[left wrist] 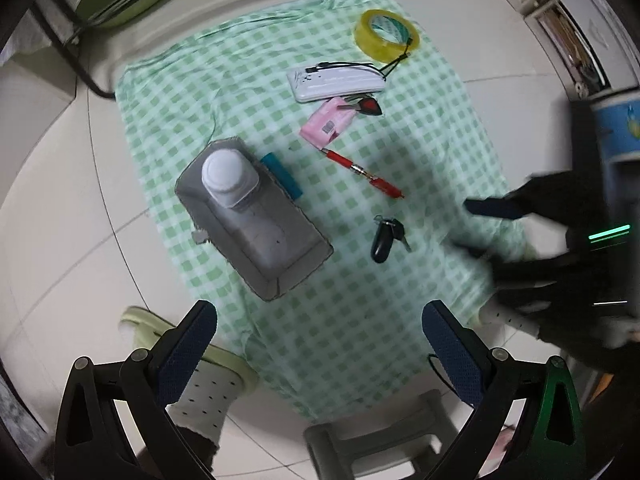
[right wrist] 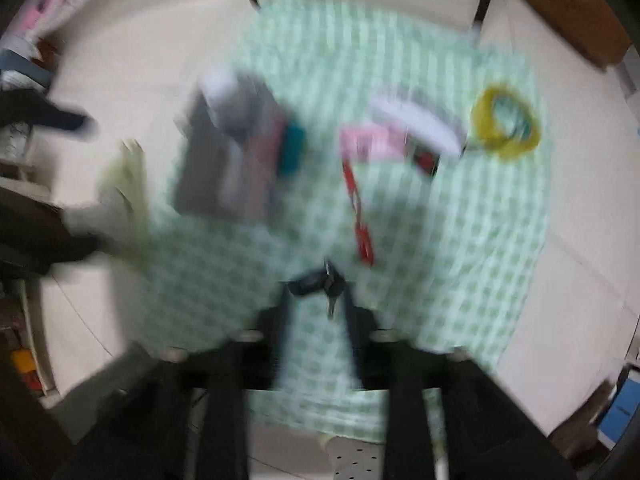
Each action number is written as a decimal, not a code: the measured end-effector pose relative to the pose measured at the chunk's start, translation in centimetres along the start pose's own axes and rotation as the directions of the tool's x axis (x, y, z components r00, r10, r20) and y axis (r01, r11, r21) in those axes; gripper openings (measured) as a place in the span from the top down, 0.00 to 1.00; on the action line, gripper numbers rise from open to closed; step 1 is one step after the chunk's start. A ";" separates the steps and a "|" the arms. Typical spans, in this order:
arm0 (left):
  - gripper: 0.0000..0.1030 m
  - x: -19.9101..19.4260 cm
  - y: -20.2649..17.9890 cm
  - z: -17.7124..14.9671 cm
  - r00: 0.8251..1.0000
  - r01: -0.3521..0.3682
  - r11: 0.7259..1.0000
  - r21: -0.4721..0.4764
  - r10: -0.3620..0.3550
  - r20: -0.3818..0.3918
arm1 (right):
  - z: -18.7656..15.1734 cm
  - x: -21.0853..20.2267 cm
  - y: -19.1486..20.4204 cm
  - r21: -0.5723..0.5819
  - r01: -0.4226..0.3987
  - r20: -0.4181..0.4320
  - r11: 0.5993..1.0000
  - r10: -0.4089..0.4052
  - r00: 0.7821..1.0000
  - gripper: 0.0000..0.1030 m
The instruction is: Organize rigid objects
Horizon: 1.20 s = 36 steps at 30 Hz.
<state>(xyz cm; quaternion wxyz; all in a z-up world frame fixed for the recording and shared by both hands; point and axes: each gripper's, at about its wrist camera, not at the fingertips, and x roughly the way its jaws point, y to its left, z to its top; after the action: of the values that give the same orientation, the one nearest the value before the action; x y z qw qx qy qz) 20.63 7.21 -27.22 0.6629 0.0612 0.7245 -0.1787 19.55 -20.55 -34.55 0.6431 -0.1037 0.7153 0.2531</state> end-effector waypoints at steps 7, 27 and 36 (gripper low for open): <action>0.00 -0.1 1.1 0.4 1.000 -0.002 0.999 -0.051 0.002 -0.007 | -1.5 10.3 0.7 -0.003 0.070 -0.106 0.998 -0.070 0.992 0.40; 0.00 1.6 0.8 1.5 0.999 -0.013 0.999 -0.033 0.012 -0.041 | 0.1 6.5 -3.9 0.187 -0.173 0.043 0.967 0.168 0.985 0.97; 0.00 -0.5 -1.6 0.2 0.996 0.050 0.996 0.078 -0.055 0.066 | -0.6 -6.2 -2.4 0.200 -0.417 0.372 0.886 0.325 0.869 0.96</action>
<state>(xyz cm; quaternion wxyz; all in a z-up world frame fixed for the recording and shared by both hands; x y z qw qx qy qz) 20.34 5.70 -26.45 0.6794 0.0615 0.6955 -0.2256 21.09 -24.04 -29.06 0.6997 0.1707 0.6324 0.2853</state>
